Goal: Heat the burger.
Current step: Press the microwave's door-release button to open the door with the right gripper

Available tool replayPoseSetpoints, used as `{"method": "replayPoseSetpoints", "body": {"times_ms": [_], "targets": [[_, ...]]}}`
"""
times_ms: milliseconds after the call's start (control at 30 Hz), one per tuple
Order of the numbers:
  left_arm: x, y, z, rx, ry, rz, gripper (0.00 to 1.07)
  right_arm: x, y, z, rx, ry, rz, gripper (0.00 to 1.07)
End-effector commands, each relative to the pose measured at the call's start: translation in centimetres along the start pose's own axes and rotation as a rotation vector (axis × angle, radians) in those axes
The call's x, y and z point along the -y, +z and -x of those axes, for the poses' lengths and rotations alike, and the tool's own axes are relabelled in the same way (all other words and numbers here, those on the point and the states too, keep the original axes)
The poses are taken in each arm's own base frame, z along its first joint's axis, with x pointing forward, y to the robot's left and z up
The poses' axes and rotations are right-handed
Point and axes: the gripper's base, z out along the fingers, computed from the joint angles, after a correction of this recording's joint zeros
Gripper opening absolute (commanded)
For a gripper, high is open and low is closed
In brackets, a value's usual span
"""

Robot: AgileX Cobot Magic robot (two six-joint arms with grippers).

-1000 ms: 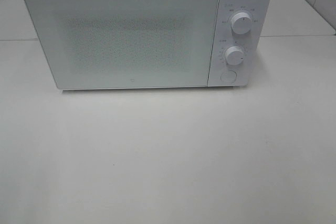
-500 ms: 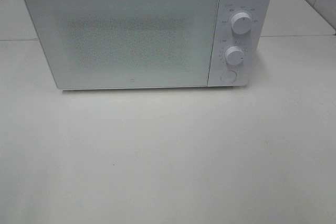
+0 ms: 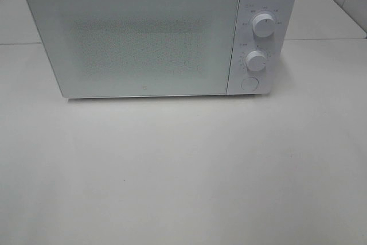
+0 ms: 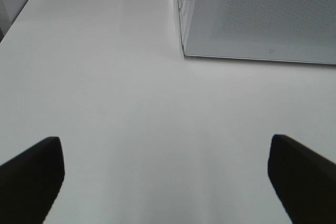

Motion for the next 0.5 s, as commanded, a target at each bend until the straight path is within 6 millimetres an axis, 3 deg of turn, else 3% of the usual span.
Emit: {"method": "replayPoseSetpoints", "body": {"times_ms": [33, 500], "targets": [[0.0, -0.1, -0.1, 0.010, -0.003, -0.003, 0.98, 0.1, 1.5, 1.2, 0.037, -0.022, -0.017, 0.76], [0.0, -0.1, -0.1, 0.010, -0.003, -0.003, 0.98, 0.2, 5.9, 2.7, 0.041, -0.051, -0.024, 0.76]]}}
